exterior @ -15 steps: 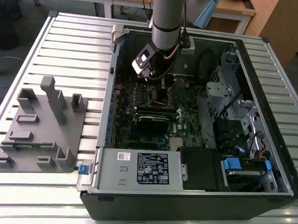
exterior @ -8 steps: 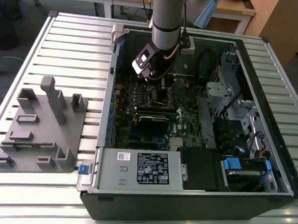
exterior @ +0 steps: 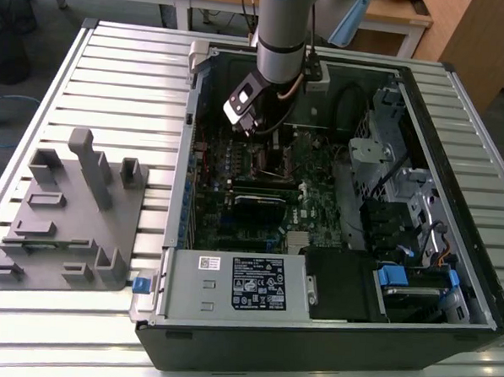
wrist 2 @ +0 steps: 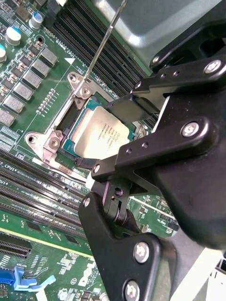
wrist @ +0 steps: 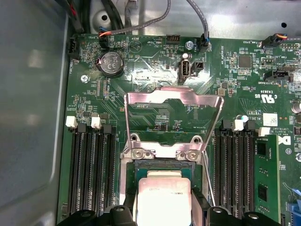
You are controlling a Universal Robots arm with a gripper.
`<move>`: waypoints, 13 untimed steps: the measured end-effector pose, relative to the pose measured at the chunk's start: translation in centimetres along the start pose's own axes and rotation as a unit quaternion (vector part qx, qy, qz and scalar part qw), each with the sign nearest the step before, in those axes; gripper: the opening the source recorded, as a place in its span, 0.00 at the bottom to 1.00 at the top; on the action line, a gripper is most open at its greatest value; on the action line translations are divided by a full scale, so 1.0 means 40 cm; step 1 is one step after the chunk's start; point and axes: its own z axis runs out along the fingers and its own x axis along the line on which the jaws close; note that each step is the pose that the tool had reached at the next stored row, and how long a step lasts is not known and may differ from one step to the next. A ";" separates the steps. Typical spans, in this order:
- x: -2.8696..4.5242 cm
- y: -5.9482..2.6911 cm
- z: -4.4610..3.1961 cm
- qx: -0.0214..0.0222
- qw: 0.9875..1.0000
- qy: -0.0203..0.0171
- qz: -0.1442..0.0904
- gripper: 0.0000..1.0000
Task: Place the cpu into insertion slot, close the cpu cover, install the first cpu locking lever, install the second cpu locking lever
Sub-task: 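Place the cpu into insertion slot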
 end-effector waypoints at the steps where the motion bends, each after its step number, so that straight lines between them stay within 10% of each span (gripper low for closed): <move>1: 0.000 0.000 0.000 0.000 1.000 0.000 0.000 0.54; 13: 0.000 0.001 0.000 0.000 1.000 -0.004 0.016 0.54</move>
